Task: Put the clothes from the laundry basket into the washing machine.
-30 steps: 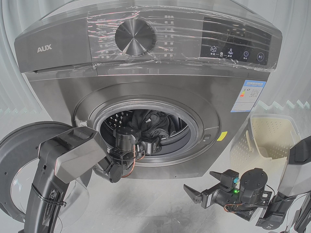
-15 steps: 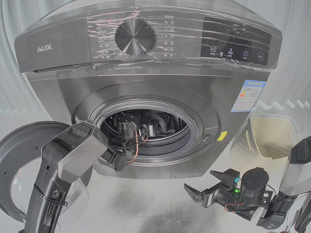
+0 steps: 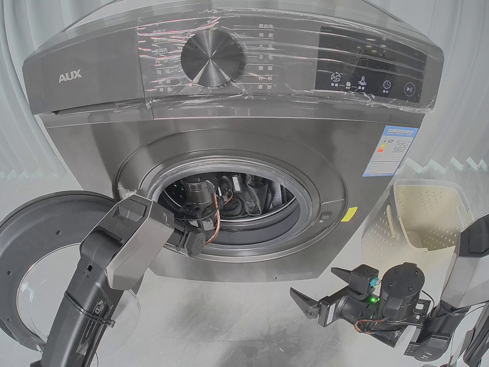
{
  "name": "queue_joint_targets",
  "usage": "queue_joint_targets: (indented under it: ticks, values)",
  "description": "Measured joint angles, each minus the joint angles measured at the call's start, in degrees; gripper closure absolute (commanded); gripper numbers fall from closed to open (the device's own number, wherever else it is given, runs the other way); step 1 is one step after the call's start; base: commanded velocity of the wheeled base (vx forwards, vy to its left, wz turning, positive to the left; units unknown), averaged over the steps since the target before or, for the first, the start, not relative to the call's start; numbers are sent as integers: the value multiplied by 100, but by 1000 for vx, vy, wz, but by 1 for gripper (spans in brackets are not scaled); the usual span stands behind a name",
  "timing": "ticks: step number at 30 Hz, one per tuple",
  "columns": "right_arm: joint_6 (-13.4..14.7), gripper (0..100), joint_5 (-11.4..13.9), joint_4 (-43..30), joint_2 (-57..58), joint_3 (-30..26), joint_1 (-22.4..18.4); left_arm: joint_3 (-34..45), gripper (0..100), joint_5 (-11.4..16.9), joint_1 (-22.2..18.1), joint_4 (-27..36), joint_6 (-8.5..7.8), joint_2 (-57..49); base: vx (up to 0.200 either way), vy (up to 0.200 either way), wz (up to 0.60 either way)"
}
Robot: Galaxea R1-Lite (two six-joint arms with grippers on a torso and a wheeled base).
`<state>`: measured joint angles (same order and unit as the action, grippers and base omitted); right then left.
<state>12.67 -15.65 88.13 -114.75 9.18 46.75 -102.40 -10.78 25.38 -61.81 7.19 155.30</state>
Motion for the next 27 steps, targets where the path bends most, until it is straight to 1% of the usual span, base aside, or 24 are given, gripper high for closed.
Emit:
queue_joint_targets:
  ticks: [5,6,13,18,25,27]
  values:
    - [0,0,0,0,1,0,0,20,100,0,-13,-7,0,35,0,0,0]
    - [0,0,0,0,1,0,0,30,0,0,-13,-10,0,39,0,0,0]
    - [-2,0,0,1,9,5,0,321,0,7,-11,-21,0,39,0,0,0]
    - [-2,0,0,4,12,5,-1,720,0,7,11,-10,-2,-45,0,0,0]
    - [0,0,2,1,11,0,-4,1818,0,33,50,33,-17,-435,0,0,0]
    - [0,0,2,1,6,0,0,2247,0,55,72,33,-39,-627,0,0,0]
